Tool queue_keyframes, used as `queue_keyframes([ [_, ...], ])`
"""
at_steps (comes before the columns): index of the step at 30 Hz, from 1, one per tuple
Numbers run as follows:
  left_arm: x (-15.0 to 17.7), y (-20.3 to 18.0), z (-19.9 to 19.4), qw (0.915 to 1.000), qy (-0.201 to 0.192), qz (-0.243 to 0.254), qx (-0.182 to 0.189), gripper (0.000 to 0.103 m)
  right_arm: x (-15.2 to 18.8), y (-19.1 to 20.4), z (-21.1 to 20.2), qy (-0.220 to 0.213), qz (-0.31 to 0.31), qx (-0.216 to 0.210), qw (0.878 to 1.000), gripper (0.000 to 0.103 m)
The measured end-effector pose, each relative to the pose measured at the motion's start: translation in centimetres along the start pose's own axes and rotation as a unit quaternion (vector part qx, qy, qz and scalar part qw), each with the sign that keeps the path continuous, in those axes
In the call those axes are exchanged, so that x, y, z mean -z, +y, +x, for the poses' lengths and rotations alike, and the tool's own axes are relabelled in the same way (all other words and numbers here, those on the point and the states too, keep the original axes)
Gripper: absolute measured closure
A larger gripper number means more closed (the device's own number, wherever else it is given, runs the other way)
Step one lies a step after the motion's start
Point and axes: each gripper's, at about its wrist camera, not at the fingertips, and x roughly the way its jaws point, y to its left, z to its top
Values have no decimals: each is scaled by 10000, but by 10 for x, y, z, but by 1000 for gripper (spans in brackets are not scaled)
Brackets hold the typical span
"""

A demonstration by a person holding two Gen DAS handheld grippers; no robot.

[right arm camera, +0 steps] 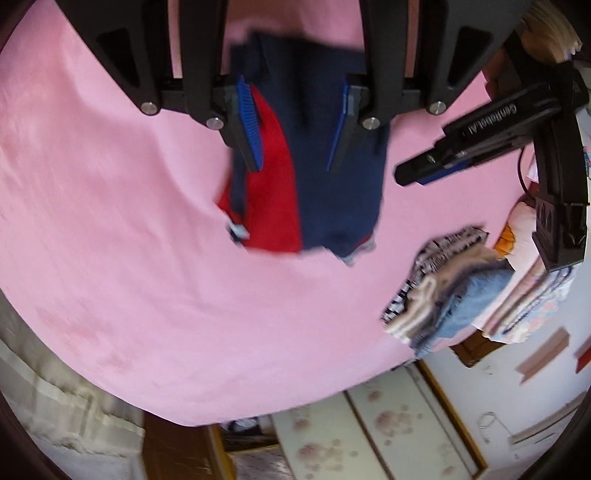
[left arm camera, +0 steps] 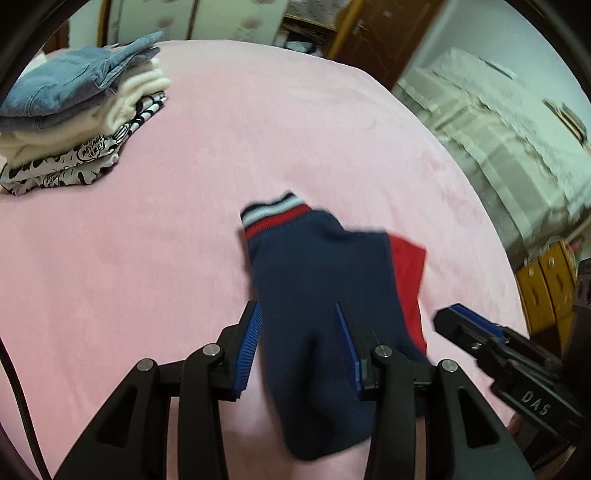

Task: Fold large clothes
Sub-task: 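Press the narrow folded bundle flat with both tools and release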

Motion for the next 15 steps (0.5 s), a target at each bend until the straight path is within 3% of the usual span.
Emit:
queue_keyframes([
  [2, -10, 2, 9, 9999, 18, -148, 59, 64, -14, 1, 18, 6, 10, -165, 9999, 70],
  [6, -29, -2, 34, 9994, 13, -286, 209, 73, -31, -3, 55, 311, 108, -385, 9987, 82],
  [7, -31, -3, 40, 9993, 40, -276, 229, 75, -32, -8, 62, 365, 97, -256, 9990, 84],
  [9, -33, -7, 54, 9993, 140, -258, 244, 78, -30, -20, 74, 491, 10, 133, 9987, 101],
  [15, -31, -16, 69, 9998, 110, -33, 155, 78, -14, -43, 84, 617, -133, 355, 9974, 103],
])
